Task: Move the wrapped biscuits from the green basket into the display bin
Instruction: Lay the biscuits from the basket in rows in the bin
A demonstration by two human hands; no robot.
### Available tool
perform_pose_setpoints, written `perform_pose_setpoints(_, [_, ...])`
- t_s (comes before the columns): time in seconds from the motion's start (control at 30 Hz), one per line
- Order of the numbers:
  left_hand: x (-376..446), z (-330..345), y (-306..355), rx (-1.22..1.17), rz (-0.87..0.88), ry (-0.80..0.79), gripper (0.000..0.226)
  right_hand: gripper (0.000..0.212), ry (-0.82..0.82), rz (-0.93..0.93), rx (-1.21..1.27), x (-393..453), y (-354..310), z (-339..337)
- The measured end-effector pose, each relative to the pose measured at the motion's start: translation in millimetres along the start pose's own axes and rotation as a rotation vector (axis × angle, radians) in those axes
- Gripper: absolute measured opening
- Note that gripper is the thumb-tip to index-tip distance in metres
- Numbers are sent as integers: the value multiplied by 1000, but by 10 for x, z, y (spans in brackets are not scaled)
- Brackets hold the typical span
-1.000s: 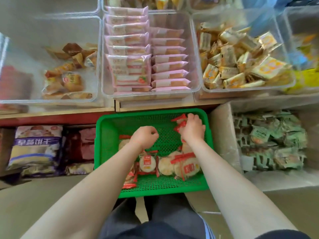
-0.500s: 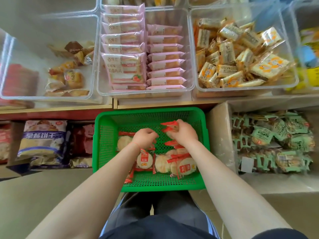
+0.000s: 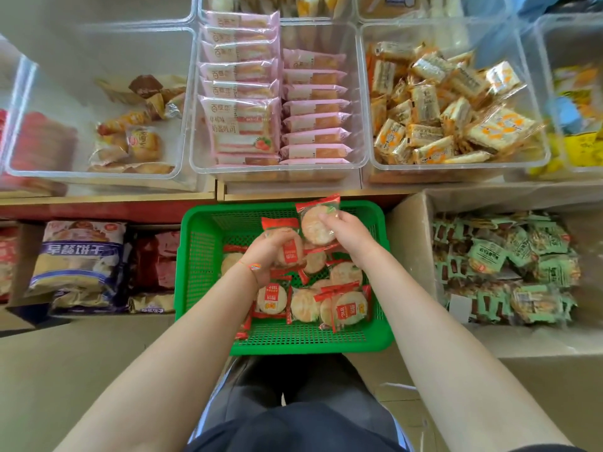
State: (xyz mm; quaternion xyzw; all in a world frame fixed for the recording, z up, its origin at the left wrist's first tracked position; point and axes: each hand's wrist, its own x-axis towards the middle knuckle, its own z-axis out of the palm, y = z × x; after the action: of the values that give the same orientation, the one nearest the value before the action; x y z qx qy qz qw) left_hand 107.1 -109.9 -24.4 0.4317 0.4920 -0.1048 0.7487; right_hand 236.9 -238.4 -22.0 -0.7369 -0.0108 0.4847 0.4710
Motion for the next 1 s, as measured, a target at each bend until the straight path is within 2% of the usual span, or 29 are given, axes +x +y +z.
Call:
perform_pose_setpoints(0.07, [-29,-110,22,-68,-28,65,39,22,29,29,61,16,23,-3])
perform_pose_setpoints(0.2, [-154,-226,90,-60,-5,73,36,54,41,88,70,-40,0,64])
perform_pose_setpoints(0.3, [-240,-211,158,-69,15,46,35,71,-68,69,50,-116,-89,175])
perform_pose_setpoints(0.4, [-311,-203,223,-40,7,16,34,59,-246,41,56,-259,-240,344])
perform_pose_setpoints(0.53, [-391,-292,312,-32,9,22,32,46,-217,-36,-42,-355,-317,451])
perform_pose_setpoints(0.63, [-423,-438,342,-20,9,27,38,68,-136,-92,-147,-357,-290,621])
perform_pose_setpoints(0.7, [-473,-584,363,-14,25,59,40,74,-108,-82,-137,-346,-291,798])
perform_pose_setpoints(0.77, [-514,-786,409,-5,117,119,32,68,-119,-89,-89,-335,-359,986])
perform_pose_setpoints(0.9, [-679,-1385,676,10,376,199,20,42,-151,-142,25,-333,-692,1584])
perform_pose_setpoints(1.0, [-791,-2058,935,-47,456,211,17,49,-196,-162,71,-302,-1069,2245])
